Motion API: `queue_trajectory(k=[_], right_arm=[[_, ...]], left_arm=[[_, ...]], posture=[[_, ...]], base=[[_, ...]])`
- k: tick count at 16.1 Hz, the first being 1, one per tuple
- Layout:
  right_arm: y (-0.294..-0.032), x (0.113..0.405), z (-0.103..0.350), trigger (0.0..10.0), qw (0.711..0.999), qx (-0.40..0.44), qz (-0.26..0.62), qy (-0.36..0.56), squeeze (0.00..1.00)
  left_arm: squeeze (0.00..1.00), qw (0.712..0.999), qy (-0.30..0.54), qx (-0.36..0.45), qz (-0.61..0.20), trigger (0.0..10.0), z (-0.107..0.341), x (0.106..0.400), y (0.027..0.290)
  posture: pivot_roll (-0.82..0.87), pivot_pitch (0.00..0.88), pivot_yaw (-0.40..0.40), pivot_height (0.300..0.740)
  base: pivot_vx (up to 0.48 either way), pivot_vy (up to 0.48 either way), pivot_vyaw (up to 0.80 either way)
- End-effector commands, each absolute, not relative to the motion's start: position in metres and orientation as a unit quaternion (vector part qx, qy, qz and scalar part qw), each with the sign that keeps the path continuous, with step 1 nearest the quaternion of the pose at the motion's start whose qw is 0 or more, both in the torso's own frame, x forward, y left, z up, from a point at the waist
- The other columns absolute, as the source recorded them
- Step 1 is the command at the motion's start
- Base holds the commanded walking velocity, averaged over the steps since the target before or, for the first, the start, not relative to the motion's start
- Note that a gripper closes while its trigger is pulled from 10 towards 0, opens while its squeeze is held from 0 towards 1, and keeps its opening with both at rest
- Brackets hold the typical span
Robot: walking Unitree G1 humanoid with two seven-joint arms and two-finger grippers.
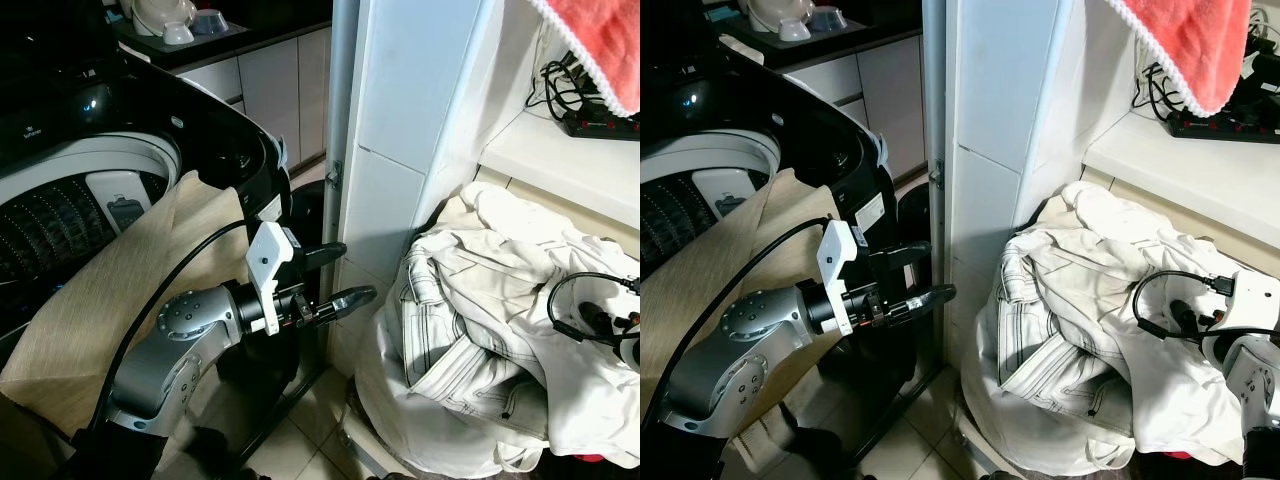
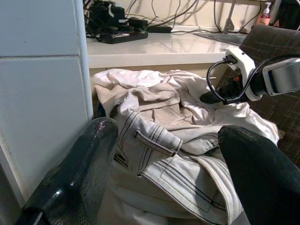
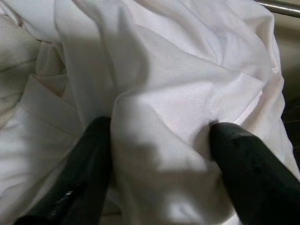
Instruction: Clothes washing
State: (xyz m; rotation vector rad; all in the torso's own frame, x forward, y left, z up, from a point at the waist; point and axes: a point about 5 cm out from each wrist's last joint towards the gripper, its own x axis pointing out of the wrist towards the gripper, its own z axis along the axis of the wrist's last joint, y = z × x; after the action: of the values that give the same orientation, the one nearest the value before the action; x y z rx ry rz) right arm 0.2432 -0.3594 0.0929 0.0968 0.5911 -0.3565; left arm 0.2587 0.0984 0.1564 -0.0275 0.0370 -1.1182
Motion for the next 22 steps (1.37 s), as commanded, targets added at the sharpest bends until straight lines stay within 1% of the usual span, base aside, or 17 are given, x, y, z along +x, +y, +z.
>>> queue_trajectory(k=[1,3,12,15,17,18,20,22], right_arm=[[-0.358,0.244,0.09,0.0,0.94,0.053,-0.172,0.291,0.0],[-0.357,0.244,0.086,0.0,0.941,0.066,-0.168,0.287,0.0],[-0.359,0.243,0.088,0.0,0.943,0.065,-0.182,0.273,0.0],[-0.363,0.242,0.095,0.0,0.944,0.059,-0.198,0.256,0.0],[-0.36,0.242,0.114,0.0,0.953,0.046,-0.195,0.229,0.0],[-0.357,0.242,0.125,0.0,0.957,0.036,-0.189,0.216,0.0],[-0.344,0.249,0.153,0.0,0.973,0.034,-0.147,0.175,0.0],[-0.323,0.258,0.18,0.0,0.987,0.029,-0.058,0.147,0.0]], left_arm=[[0.0,0.844,0.016,-0.008,-0.537,10.0,0.16,0.256,0.098],[0.0,0.844,0.016,-0.008,-0.537,10.0,0.16,0.257,0.098],[0.0,0.848,0.02,-0.006,-0.529,10.0,0.158,0.259,0.099],[0.0,0.851,0.019,-0.004,-0.524,10.0,0.157,0.26,0.099],[0.0,0.856,0.015,-0.002,-0.517,10.0,0.158,0.261,0.101],[0.0,0.857,0.016,-0.002,-0.516,10.0,0.158,0.262,0.102],[0.0,0.856,0.015,-0.001,-0.517,10.0,0.158,0.262,0.102],[0.0,0.856,0.006,0.008,-0.517,10.0,0.161,0.266,0.101]], posture=[[-0.08,0.0,0.004,0.74],[-0.09,0.0,0.005,0.74],[-0.09,0.0,0.006,0.74],[-0.09,0.0,0.004,0.74],[-0.09,0.0,0.004,0.74],[-0.09,0.0,0.004,0.74],[-0.09,0.0,0.009,0.74],[-0.1,0.0,0.015,0.74]], base=[[0.0,0.0,0.0],[0.0,0.0,0.0],[0.0,0.0,0.0],[0.0,0.0,0.0],[0.0,0.0,0.0],[0.0,0.0,0.0],[0.0,0.0,0.0],[0.0,0.0,0.0]])
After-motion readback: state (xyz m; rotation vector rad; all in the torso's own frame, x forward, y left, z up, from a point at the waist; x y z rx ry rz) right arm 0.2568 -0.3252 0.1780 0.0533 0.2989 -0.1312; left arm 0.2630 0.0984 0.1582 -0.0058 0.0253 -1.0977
